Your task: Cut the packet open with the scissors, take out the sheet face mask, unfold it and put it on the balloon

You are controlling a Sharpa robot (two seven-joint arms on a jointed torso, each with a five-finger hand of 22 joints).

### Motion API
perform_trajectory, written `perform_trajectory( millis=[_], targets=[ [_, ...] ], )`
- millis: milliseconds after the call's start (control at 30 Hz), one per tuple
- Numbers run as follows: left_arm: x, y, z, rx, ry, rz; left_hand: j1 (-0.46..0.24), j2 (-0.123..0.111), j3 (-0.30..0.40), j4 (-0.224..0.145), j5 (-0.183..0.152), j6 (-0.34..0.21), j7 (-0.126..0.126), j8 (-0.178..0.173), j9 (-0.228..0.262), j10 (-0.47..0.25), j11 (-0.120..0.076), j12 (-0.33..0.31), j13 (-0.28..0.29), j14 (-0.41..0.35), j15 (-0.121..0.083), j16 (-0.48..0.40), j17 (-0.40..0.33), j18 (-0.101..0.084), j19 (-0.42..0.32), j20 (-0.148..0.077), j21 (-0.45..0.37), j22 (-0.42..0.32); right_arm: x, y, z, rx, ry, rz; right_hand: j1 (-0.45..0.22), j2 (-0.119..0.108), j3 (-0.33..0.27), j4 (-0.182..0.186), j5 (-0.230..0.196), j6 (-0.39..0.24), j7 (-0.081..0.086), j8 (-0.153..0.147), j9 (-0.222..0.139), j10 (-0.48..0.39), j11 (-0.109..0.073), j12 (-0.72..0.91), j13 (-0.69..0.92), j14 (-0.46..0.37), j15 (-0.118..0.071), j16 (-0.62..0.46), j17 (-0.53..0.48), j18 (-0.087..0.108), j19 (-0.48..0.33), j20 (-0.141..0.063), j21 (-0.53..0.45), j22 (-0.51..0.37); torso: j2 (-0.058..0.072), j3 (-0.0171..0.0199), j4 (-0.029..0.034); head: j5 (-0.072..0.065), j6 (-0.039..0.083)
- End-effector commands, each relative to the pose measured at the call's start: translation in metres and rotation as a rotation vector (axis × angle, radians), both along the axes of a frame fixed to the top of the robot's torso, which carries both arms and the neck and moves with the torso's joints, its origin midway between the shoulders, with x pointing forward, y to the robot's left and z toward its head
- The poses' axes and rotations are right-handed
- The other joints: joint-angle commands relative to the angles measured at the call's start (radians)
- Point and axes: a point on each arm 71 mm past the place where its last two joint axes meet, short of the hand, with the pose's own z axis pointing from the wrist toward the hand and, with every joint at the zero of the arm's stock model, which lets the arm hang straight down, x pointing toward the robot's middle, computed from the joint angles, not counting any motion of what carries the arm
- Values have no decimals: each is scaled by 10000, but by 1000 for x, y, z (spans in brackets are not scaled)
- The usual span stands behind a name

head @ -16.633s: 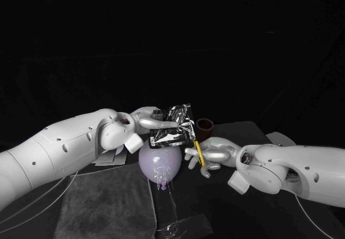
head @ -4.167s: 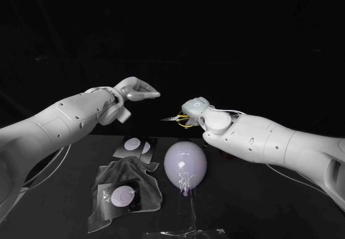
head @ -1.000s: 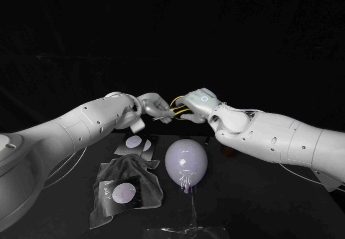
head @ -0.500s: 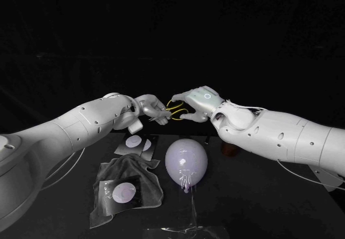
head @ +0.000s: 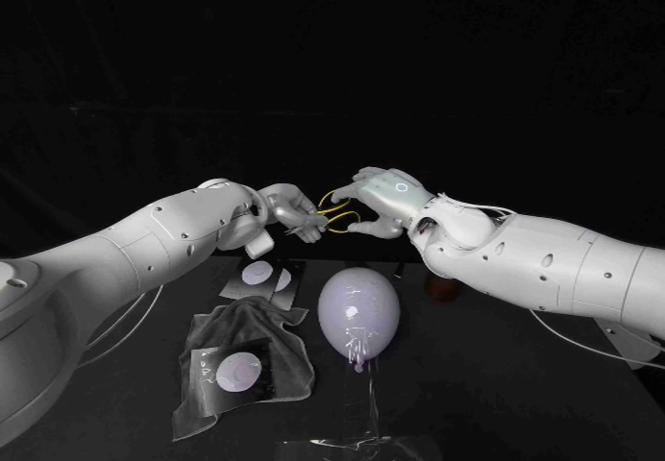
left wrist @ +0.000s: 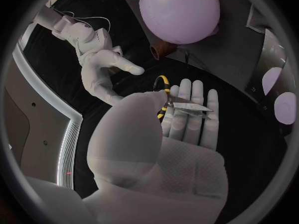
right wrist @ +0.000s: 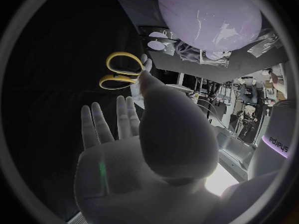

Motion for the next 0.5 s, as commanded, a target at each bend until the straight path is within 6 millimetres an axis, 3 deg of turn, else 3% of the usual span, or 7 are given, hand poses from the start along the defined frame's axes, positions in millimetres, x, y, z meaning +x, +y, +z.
perform_trajectory(
  millis=[33, 100, 133, 200, 333, 433, 500],
  targets=[
    [0, 1, 2, -141, 31, 76, 51, 29, 742, -782, 25, -1, 11, 23, 7, 67, -6, -25, 11, 78, -8, -51, 10, 168, 76, -26, 35, 11, 1, -7, 4, 839, 225, 156, 8, 53, 72, -17, 17, 294, 108, 138, -14, 1101, -10, 201, 108, 1409, -183, 354, 424, -14, 335, -9, 14, 40, -1, -6, 10, -36, 12],
    [0, 2, 2, -198, -22, 99, 51, 29, 742, -782, 25, -1, 11, 23, 7, 67, -6, -25, 11, 78, -8, -51, 10, 168, 76, -26, 35, 11, 1, -16, 9, 1655, 172, 288, 147, 120, 218, -146, -2, 491, 670, 194, -54, 1757, 731, 365, 129, 2788, -407, 790, 747, 214, 994, -7, 91, 152, -3, -8, 8, -51, 19],
    [0, 3, 3, -240, -72, 109, 41, 31, 748, -784, 25, -1, 12, 25, 13, 69, -6, -25, 11, 80, -8, -52, 13, 167, 79, -27, 38, 13, 1, -21, 13, 2221, 193, 375, 160, 149, 262, -158, 4, 547, 621, 205, -72, 1941, 1110, 400, 127, 2969, -468, 856, 755, 273, 1197, -5, 105, 182, -4, -10, 6, -57, 29],
    [0, 5, 4, -343, -204, 128, 30, 27, 750, -785, 25, -3, 14, 26, 18, 70, -5, -25, 11, 80, -9, -52, 15, 164, 77, -25, 39, 13, 2, -33, 18, 3363, 355, 436, 289, 271, 412, -219, 11, 626, 621, 212, -112, 2257, 1492, 455, 123, 3273, -562, 969, 776, 355, 1386, 1, 99, 162, -5, -13, 8, -67, 53],
    [-1, 9, 7, -685, -650, 213, 9, 20, 753, -787, 25, -9, 14, 26, 26, 68, -3, -28, 10, 78, -7, -56, 18, 161, 74, -25, 39, 13, 7, -58, 25, 5404, 1119, -66, 699, 491, 917, -495, 37, 904, 1162, 242, -235, 2904, 2018, 510, 100, 3872, -869, 1156, 808, 578, 1786, -19, 113, 108, -6, -13, -2, -77, 100],
    [-1, 12, 11, -979, -1126, 322, -4, 15, 757, -790, 26, -15, 13, 25, 32, 64, -2, -31, 8, 74, -6, -60, 19, 158, 71, -23, 39, 12, 15, -76, 24, 6420, 2255, -814, 559, 405, 1207, -466, 59, 1233, 1464, 276, -372, 3416, 2031, 459, 65, 5138, -1269, 1667, 1013, 712, 4141, -302, 912, 597, -11, -4, -2, -58, 105],
    [-2, 12, 13, -1149, -1382, 361, -15, 10, 761, -793, 26, -19, 13, 25, 38, 63, -2, -33, 8, 71, -9, -63, 21, 152, 70, -17, 40, 12, 19, -84, 21, 6698, 2967, -1184, 220, 321, 1329, -286, 49, 1842, 1985, 453, -444, 3947, 1816, 406, 57, 5910, -1562, 1883, 1139, 705, 5009, -567, 1145, 501, -6, -2, -12, -58, 122]
  ],
)
